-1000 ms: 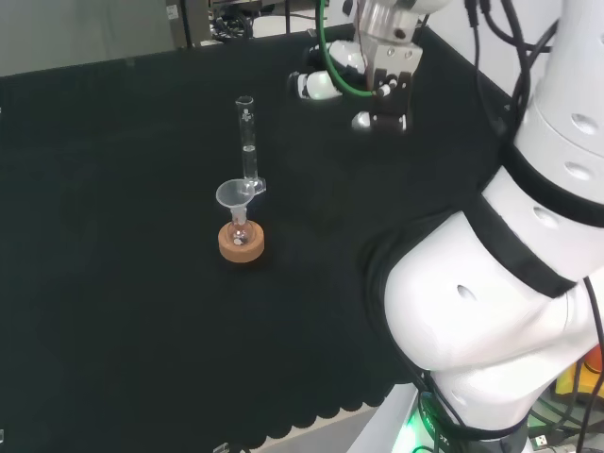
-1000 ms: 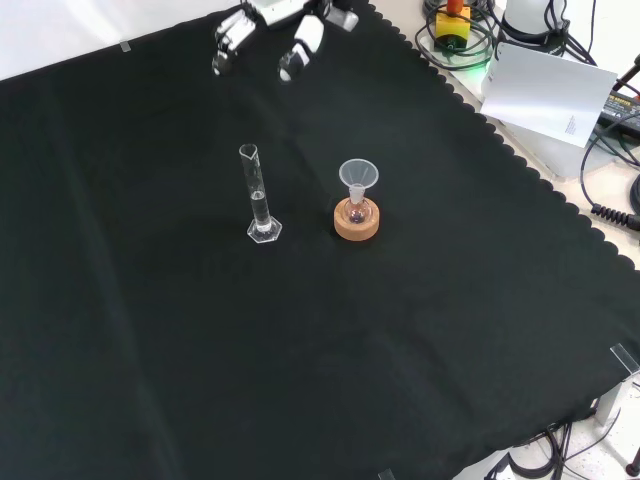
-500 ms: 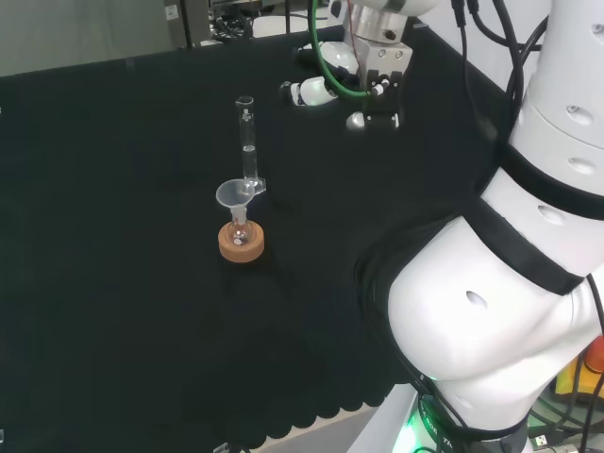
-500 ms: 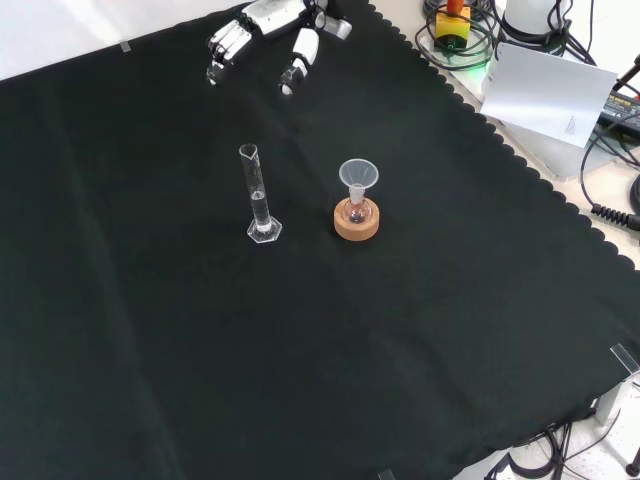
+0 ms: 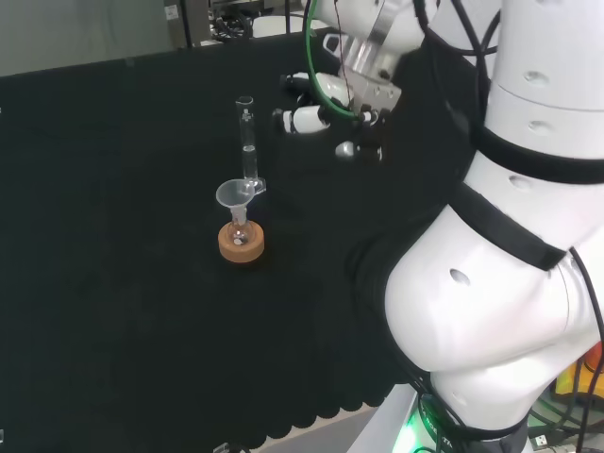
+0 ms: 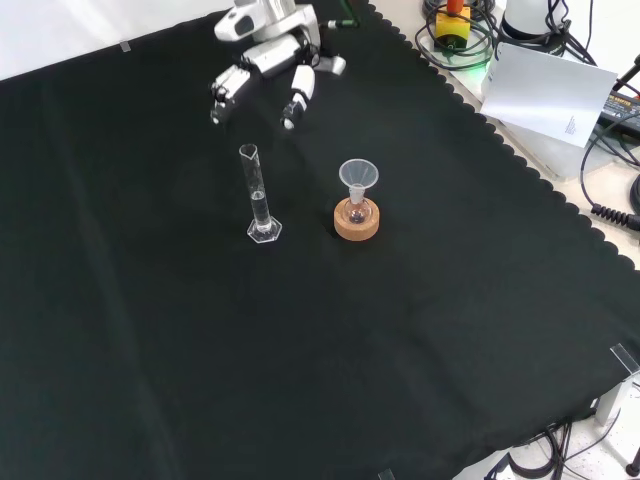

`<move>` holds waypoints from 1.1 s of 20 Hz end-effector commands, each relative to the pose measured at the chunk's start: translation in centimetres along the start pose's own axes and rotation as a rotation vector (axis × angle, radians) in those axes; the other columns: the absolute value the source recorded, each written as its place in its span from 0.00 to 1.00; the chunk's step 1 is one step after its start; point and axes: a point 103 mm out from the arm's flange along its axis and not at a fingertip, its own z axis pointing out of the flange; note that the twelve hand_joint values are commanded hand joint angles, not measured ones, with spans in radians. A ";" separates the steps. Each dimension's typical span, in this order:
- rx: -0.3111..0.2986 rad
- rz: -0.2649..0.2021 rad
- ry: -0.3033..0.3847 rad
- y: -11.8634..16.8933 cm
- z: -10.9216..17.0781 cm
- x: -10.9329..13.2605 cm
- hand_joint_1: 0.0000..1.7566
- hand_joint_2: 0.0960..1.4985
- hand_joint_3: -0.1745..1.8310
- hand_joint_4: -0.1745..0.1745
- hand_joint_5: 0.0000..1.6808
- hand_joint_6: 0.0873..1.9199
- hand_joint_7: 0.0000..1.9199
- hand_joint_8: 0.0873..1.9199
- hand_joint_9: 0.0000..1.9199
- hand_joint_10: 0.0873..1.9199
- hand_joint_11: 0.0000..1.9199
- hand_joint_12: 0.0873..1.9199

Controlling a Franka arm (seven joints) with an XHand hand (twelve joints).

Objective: Pick up the graduated cylinder.

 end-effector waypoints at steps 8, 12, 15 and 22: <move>-0.026 -0.091 0.171 2.6 4.8 -1.5 0.39 0.54 0.20 0.37 0.20 0.00 0.13 0.33 0.21 0.31 0.08 0.70; -0.041 -0.099 0.192 3.3 5.8 -1.3 0.42 0.52 0.21 0.37 0.21 0.00 0.13 0.32 0.21 0.31 0.08 0.70; -0.033 -0.109 0.208 4.1 6.4 -1.0 0.45 0.50 0.24 0.37 0.23 0.00 0.16 0.32 0.25 0.29 0.10 0.69; -0.051 -0.148 0.310 5.4 7.9 -0.9 0.51 0.44 0.30 0.37 0.26 0.00 0.19 0.31 0.29 0.27 0.14 0.68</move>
